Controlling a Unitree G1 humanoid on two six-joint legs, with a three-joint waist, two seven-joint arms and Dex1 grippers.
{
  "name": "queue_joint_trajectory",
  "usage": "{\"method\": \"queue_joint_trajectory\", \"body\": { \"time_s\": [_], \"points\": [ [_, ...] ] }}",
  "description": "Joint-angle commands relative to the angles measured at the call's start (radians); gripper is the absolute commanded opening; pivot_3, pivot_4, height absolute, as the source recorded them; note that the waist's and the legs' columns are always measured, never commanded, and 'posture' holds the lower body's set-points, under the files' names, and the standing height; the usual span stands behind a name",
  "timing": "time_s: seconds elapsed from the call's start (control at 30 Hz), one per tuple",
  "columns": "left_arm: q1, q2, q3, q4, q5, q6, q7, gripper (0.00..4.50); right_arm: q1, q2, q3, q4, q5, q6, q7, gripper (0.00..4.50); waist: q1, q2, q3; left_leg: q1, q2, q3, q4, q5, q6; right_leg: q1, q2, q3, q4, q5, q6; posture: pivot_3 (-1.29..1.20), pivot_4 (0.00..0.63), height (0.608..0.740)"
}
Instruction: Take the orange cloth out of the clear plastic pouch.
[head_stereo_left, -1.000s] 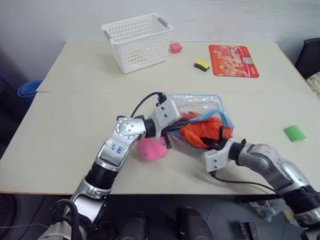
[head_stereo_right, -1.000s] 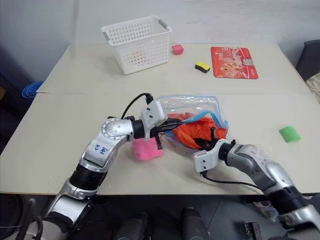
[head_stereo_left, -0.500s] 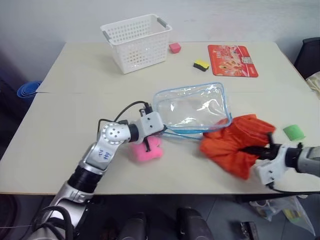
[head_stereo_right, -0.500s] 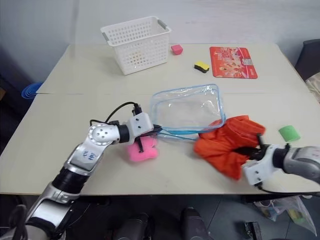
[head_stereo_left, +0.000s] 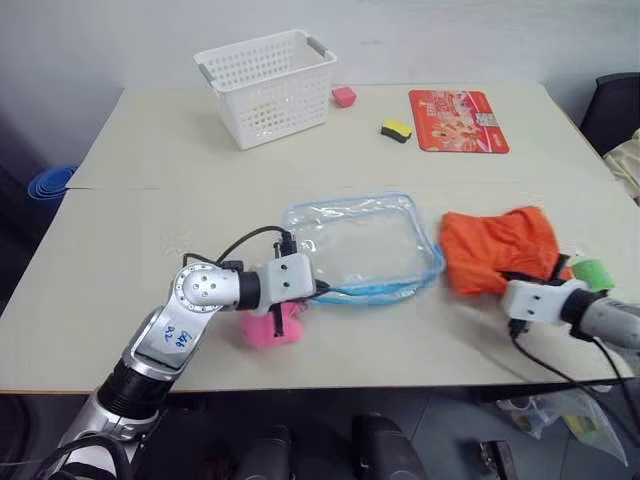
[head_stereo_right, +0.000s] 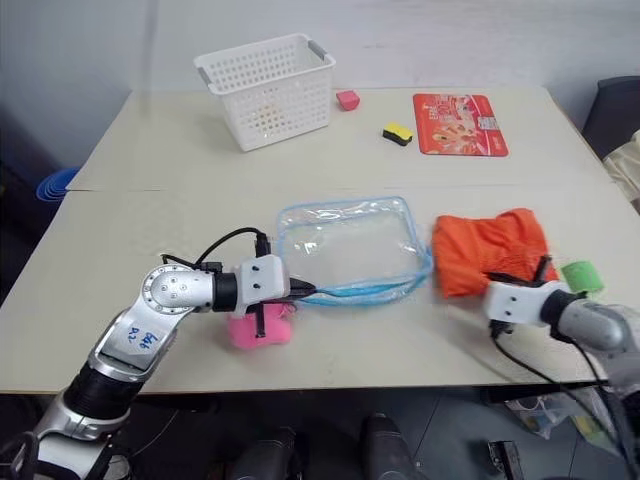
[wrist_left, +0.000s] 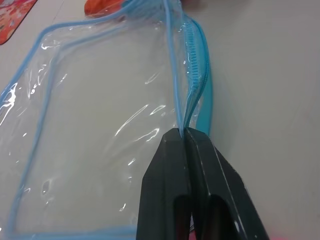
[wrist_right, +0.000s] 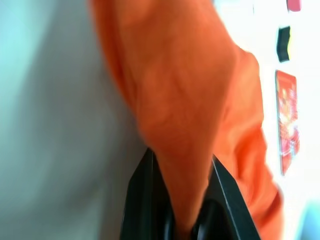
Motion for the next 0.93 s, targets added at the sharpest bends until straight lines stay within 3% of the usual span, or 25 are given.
{"method": "queue_joint_trajectory", "body": {
  "time_s": [0.03, 0.27, 0.43, 0.5, 0.63, 0.8, 0.93],
  "points": [
    [-0.019, 0.004, 0.012, -0.016, -0.029, 0.011, -0.019, 0.48, 0.004, 0.013, -0.048, -0.078, 0.028, 0.137, 0.016, 0.65, 0.0, 0.0, 0.0, 0.0, 0.0, 0.0, 0.0, 0.0, 0.0, 0.0, 0.0, 0.0, 0.0, 0.0, 0.0, 0.0, 0.15, 0.74],
    [-0.022, 0.028, 0.102, 0.003, -0.108, 0.048, -0.041, 2.48, 0.077, -0.034, -0.141, -0.147, 0.115, 0.257, 0.111, 2.84, 0.007, 0.0, 0.0, 0.0, 0.0, -0.001, 0.0, 0.0, 0.001, 0.0, -0.001, -0.001, 0.0, 0.0, 0.0, 0.0, 0.15, 0.74],
    [0.028, 0.081, 0.272, -0.088, -0.315, 0.214, -0.082, 3.98, 0.188, -0.065, -0.33, -0.245, 0.41, 0.476, 0.345, 4.48, 0.021, 0.0, 0.0, -0.001, 0.0, -0.002, 0.0, -0.001, 0.001, 0.0, -0.001, -0.001, -0.002, 0.0, 0.0, 0.0, 0.15, 0.74],
    [0.055, 0.136, 0.382, -0.112, -0.443, 0.326, -0.123, 4.48, 0.263, -0.093, -0.442, -0.283, 0.545, 0.579, 0.483, 4.5, 0.022, 0.0, 0.0, -0.001, 0.0, -0.002, 0.0, -0.001, 0.002, 0.0, -0.001, -0.001, -0.002, 0.0, 0.0, 0.0, 0.15, 0.74],
    [0.143, 0.303, 0.551, -0.072, -0.549, 0.379, -0.238, 4.48, 0.339, -0.178, -0.612, -0.181, 0.647, 0.762, 0.645, 4.5, 0.016, 0.0, 0.0, -0.002, 0.001, -0.005, -0.001, -0.002, 0.002, 0.001, -0.001, -0.003, -0.005, 0.0, 0.0, 0.0, 0.15, 0.74],
    [0.209, 0.419, 0.631, 0.099, -0.485, 0.244, -0.295, 4.48, 0.294, -0.259, -0.693, 0.06, 0.65, 0.833, 0.718, 4.5, 0.017, 0.0, 0.0, 0.011, 0.001, -0.005, -0.01, -0.006, 0.007, 0.017, -0.002, -0.004, -0.017, -0.003, -0.005, 0.0, 0.15, 0.74],
    [0.198, 0.462, 0.617, 0.214, -0.427, 0.113, -0.322, 4.48, 0.274, -0.272, -0.68, 0.155, 0.621, 0.806, 0.764, 4.5, 0.017, 0.0, 0.0, 0.012, 0.001, -0.005, -0.015, -0.005, 0.007, 0.016, -0.003, -0.004, -0.019, -0.003, -0.005, 0.0, 0.15, 0.74]
  ]
}}
